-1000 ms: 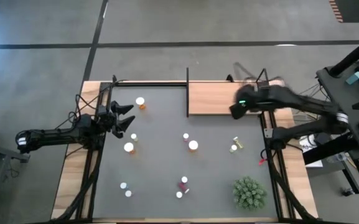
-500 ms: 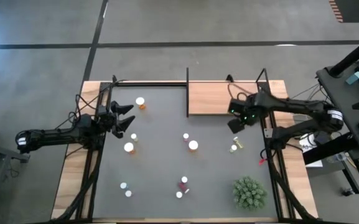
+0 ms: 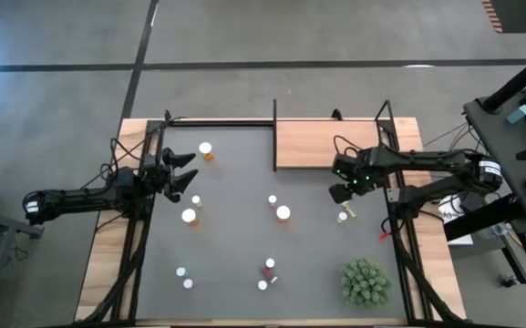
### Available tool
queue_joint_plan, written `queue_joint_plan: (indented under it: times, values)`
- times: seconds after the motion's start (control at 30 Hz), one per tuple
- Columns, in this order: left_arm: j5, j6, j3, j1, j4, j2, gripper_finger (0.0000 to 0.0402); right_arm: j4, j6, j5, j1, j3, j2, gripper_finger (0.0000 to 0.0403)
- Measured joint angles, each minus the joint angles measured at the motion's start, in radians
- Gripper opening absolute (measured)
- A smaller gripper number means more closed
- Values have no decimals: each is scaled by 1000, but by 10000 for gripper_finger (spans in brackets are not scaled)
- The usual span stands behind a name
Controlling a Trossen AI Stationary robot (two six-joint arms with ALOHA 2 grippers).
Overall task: Pick and place medicine bottles onto shelf by color
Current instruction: Put the top right yellow medicine bottle on the shelf
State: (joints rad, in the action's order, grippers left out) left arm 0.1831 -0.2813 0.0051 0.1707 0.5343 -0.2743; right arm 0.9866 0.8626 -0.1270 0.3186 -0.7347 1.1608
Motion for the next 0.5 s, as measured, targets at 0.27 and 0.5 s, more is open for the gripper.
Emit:
queue_joint_plan:
  times: [0.27, 0.5]
  values:
    - [0, 0, 0, 0, 0, 0, 302, -15, -26, -19, -22, 10, 58, 227]
    - [0, 0, 0, 0, 0, 0, 302, -35, -43, -62, -74, 12, 93, 213]
